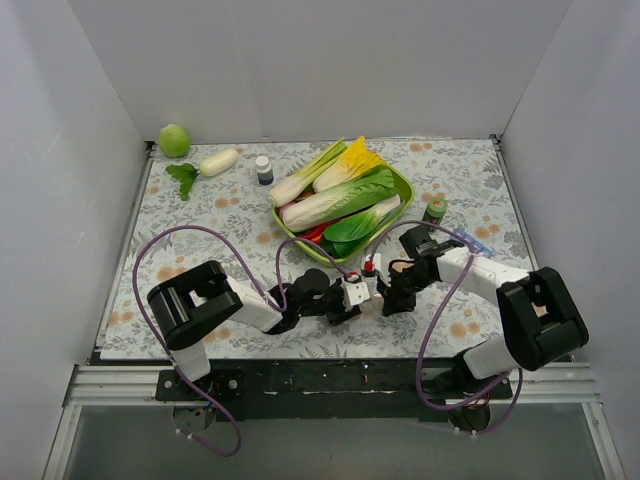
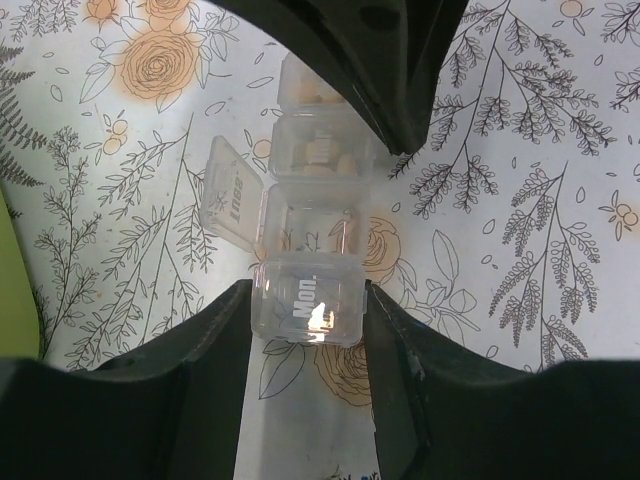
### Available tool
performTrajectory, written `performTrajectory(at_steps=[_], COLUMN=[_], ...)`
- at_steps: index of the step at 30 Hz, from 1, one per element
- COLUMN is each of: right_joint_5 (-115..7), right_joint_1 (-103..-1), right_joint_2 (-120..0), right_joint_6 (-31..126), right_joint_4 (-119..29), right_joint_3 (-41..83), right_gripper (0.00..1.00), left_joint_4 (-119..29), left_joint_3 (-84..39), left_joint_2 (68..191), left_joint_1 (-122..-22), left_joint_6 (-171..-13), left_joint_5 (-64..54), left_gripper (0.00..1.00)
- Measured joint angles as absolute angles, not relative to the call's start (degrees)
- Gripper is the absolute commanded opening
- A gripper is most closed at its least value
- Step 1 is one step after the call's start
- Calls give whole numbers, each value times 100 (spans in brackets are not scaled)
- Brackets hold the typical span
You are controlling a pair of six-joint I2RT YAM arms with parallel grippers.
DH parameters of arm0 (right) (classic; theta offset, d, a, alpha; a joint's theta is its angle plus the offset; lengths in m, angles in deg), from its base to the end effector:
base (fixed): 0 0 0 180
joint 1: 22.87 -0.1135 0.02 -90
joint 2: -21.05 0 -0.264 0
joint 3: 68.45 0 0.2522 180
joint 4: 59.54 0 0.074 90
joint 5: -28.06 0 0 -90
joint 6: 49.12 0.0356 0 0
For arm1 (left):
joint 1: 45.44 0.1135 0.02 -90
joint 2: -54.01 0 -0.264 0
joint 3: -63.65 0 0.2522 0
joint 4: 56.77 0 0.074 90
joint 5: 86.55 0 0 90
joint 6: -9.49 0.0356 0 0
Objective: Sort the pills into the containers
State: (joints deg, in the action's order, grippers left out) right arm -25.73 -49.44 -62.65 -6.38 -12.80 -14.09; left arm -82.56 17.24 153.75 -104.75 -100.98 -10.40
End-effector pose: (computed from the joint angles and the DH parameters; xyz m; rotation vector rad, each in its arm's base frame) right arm 0.2013 0.1242 0.1526 -1.6969 2.0805 0.8040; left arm 0.1517 -0.2723 0.1212 0.8929 2.0407 -1.0709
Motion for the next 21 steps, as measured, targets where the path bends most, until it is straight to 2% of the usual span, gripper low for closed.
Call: performTrajectory(at_steps=[3, 5, 8, 11, 12, 15, 16, 18, 21], right_joint_5=[-2468, -2337, -2145, -2049, -2014, -1913, -1885, -1828, -1786], right_joint_1=[-4911, -4876, -4773, -4522, -4382, -3921, -3768, -3519, -3224], right_joint_2=[-6029, -5839, -5546, -5315, -5247, -5057, -4993, -4864, -4648], right_joint_6=[-863, -1053, -1307, -1453, -1501, -1628, -1652, -1689, -1668], right_joint_4=[-1066, -813, -518, -303, -229, -94, -70, -59, -67], right_joint_3=[-1322, -1175, -906, -664, -574, -347, -283, -211, -196], right_gripper=[6, 8, 16, 32, 41, 54, 56, 62, 66], left_joint_4=[-8256, -8256, -8258, -8273, -8284, -8252, -8217, -8151, -8051], left_joint_3=[1724, 1724, 1724, 1724, 1727, 1766, 1781, 1842, 1965], left_joint_2=[15375, 15375, 15375, 15375, 15375, 15325, 15286, 15177, 14853], left_joint_1=[-10484, -10484, -10488, -10493, -10493, -10493, -10495, -10495, -10495], left_joint_6=[-10100, -10107, -10135, -10218, -10268, -10454, -10511, -10607, -10802], left_joint_5=[-1038, -1033, -1012, -977, -953, -854, -815, -754, -662], left_gripper=[6, 12, 33, 58, 63, 74, 82, 87, 89])
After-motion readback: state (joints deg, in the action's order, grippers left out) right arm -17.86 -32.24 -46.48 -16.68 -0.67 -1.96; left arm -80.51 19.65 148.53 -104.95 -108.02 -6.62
